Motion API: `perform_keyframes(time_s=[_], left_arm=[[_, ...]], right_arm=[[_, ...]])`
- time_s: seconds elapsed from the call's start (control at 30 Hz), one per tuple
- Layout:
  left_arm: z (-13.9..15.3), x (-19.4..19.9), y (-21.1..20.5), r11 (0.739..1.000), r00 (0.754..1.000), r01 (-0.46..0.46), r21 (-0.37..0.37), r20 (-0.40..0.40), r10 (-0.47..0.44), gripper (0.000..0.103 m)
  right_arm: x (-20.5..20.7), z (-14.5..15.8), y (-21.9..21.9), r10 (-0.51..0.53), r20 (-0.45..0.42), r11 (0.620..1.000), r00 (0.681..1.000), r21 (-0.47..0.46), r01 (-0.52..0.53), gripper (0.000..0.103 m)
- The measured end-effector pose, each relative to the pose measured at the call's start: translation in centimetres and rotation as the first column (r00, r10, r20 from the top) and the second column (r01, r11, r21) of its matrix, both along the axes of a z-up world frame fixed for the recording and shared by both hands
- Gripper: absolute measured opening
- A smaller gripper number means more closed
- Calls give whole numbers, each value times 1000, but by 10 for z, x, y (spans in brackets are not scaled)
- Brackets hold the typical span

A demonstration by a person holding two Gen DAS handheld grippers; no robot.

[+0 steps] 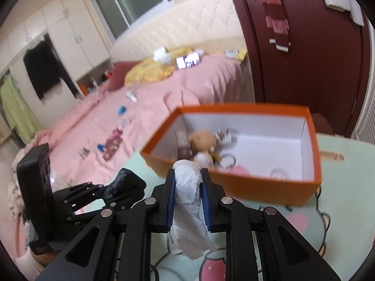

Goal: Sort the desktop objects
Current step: 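Place the pouch in the box with the left tool while the right tool places the tissue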

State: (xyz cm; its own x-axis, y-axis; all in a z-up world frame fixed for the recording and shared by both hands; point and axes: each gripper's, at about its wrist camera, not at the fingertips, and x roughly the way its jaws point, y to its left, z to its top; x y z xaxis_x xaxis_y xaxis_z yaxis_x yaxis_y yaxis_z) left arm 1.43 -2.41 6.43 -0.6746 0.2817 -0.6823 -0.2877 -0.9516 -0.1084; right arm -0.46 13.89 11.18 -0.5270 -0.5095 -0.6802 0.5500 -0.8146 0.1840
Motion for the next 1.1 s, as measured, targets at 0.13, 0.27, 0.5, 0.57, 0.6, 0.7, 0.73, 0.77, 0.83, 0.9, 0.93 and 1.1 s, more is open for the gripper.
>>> perform_keyframes(time_s=[0.13, 0.27, 0.5, 0.57, 0.6, 0.7, 0.73, 0.77, 0.83, 0.9, 0.93, 1.1], left_arm=[[29, -17, 11, 1000, 997, 29, 5, -78, -29, 30], [46, -40, 25, 999, 989, 48, -5, -137, -48, 30], [33, -80, 51, 996, 992, 87, -9, -91, -88, 30], [24, -87, 57, 996, 994, 93, -19, -59, -94, 30], [19, -90, 59, 995, 994, 94, -20, -46, -95, 30], [9, -97, 64, 995, 995, 97, -21, -16, -97, 30], [6, -98, 65, 995, 995, 97, -20, -10, -97, 30], [4, -100, 65, 995, 995, 96, -19, -8, -96, 30], [2, -100, 64, 996, 996, 91, -17, -21, -91, 38], [3, -99, 64, 997, 996, 76, -22, -40, -77, 48], [4, -99, 63, 998, 997, 63, -25, -47, -64, 57], [9, -97, 46, 999, 998, 16, 35, -64, -14, 78]], right_arm=[[-4, 22, 3, -7, -44, 998, 999, -55, 4, 19], [-17, 37, 4, -36, -97, 997, 995, -70, 30, 19], [-46, 31, 6, -86, -91, 994, 992, -73, 80, 20], [-53, 21, 7, -98, -70, 994, 993, -55, 94, 20], [-57, 16, 8, -102, -60, 994, 993, -44, 99, 20], [-67, -1, 10, -118, -20, 993, 993, -14, 118, 20], [-70, -6, 11, -122, -7, 992, 992, -7, 122, 20], [-73, -11, 11, -126, 7, 992, 992, -1, 126, 23], [-75, -16, 14, -136, 13, 991, 991, 9, 136, 26], [-77, -18, 16, -145, 10, 989, 989, 15, 145, 46], [-77, -18, 17, -154, 6, 988, 988, 10, 154, 48], [-78, -14, 25, -176, 6, 984, 984, -17, 176, 53]])
